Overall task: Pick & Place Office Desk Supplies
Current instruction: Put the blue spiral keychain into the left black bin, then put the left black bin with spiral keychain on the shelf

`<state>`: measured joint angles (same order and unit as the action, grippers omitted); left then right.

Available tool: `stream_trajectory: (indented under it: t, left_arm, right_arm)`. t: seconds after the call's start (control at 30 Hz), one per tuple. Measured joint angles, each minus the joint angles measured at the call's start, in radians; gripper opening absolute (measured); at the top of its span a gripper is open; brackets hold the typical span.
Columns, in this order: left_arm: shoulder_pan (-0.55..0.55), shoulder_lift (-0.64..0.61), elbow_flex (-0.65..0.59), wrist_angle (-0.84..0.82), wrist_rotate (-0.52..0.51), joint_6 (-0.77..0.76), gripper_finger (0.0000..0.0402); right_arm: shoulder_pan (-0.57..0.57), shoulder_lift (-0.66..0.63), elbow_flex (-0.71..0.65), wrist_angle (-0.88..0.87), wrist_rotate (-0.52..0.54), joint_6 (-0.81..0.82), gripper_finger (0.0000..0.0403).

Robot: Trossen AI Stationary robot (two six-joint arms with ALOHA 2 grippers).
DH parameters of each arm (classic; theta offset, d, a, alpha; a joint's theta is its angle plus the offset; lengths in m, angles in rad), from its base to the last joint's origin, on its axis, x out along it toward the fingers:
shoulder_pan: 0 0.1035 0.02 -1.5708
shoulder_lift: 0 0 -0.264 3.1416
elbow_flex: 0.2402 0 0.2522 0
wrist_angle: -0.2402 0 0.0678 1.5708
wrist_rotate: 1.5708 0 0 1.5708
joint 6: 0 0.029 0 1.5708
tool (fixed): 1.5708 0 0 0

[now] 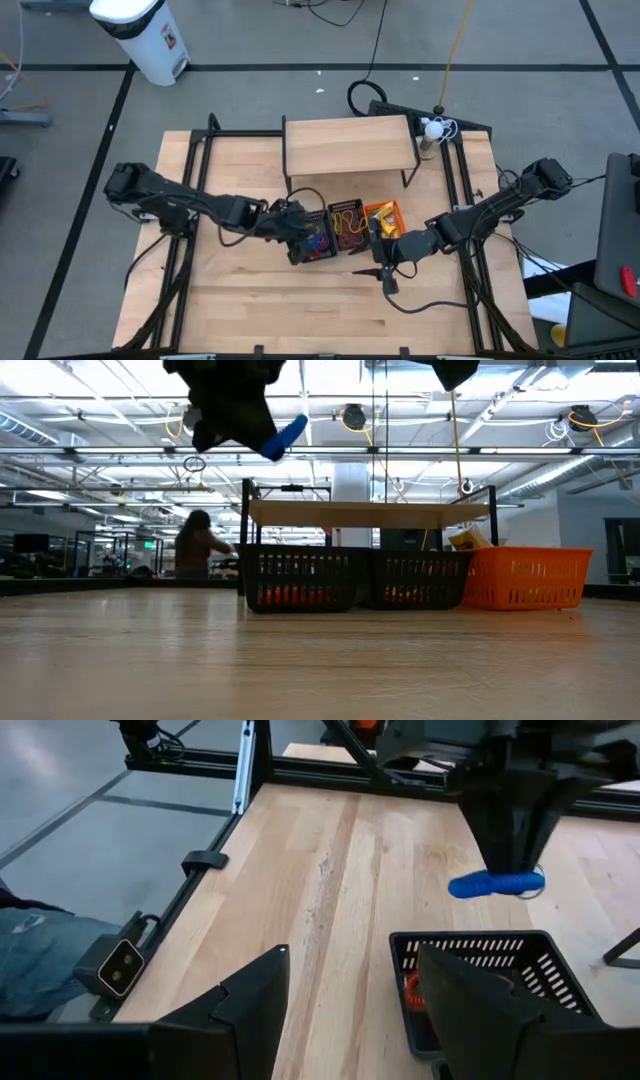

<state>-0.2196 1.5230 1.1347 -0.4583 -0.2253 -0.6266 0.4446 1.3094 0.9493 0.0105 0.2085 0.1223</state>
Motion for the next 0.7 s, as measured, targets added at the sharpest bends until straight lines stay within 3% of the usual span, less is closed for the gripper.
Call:
stream_trajectory:
  t: [0.17, 0.47, 0.7]
  left_arm:
    - [0.035, 0.025, 0.000, 0.019, 0.019, 0.009, 0.0038]
    - [0.056, 0.048, 0.000, 0.050, 0.069, 0.044, 0.0137]
    - [0.046, 0.048, 0.000, 0.061, 0.077, 0.092, 0.0195]
  right_arm:
    - [0.000, 0.000, 0.000, -0.005, 0.000, 0.000, 0.0210]
    - [0.000, -0.006, 0.000, -0.030, 0.000, 0.030, 0.0210]
    - [0.023, -0.107, -0.002, -0.220, 0.073, 0.105, 0.0210]
